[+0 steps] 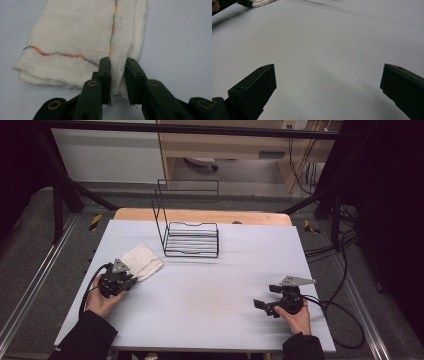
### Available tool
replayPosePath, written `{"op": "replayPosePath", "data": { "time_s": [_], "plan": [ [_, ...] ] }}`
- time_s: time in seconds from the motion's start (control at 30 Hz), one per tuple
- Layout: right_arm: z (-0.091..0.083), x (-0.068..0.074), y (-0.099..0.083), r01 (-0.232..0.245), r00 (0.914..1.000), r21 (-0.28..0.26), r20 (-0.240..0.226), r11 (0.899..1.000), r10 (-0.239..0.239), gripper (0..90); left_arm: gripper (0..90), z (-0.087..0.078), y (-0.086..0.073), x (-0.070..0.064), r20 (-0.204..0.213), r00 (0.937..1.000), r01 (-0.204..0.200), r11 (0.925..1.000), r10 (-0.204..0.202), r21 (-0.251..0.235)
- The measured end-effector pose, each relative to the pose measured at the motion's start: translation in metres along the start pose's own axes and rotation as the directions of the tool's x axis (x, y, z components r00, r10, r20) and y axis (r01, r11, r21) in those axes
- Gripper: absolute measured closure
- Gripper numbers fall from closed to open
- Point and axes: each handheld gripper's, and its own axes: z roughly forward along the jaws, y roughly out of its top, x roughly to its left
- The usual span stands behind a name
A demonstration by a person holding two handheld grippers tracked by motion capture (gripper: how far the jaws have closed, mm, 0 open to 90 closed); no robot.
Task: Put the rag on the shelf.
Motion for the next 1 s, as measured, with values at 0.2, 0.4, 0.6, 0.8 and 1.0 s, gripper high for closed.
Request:
{"op": "replayPosePath", "data": {
  "time_s": [0.2, 0.4, 0.6, 0.8, 1.0],
  "plan": [
    [0.0, 0.0, 0.0, -0.001, 1.0, 0.004, -0.006, 1.0, 0.001, 1.0, 77.8, -0.006, 0.001, 0.0, 0.03, 0.9989, 0.036, 0.9993, -0.035, -0.014],
    [0.0, 0.0, 0.0, -0.002, 1.0, 0.0, -0.008, 1.0, 0.002, 1.1, 78.1, -0.017, 0.007, -0.006, 0.064, 0.9968, 0.05, 0.9984, -0.048, -0.027],
    [0.0, 0.0, 0.0, 0.0, 1.0, 0.001, -0.01, 1.0, 0.0, 1.1, 78.2, -0.025, 0.007, -0.021, 0.092, 0.9952, 0.033, 0.9994, -0.031, -0.014],
    [0.0, 0.0, 0.0, 0.001, 1.0, 0.002, -0.01, 1.0, -0.001, 1.1, 78.1, -0.029, 0.006, -0.038, 0.128, 0.9913, 0.031, 0.9995, -0.03, -0.005],
    [0.0, 0.001, 0.0, 0.002, 1.0, 0.003, -0.01, 1.0, -0.002, 1.1, 78.1, -0.032, 0.003, -0.052, 0.169, 0.9841, 0.058, 0.9983, -0.056, -0.009]
  ]
}}
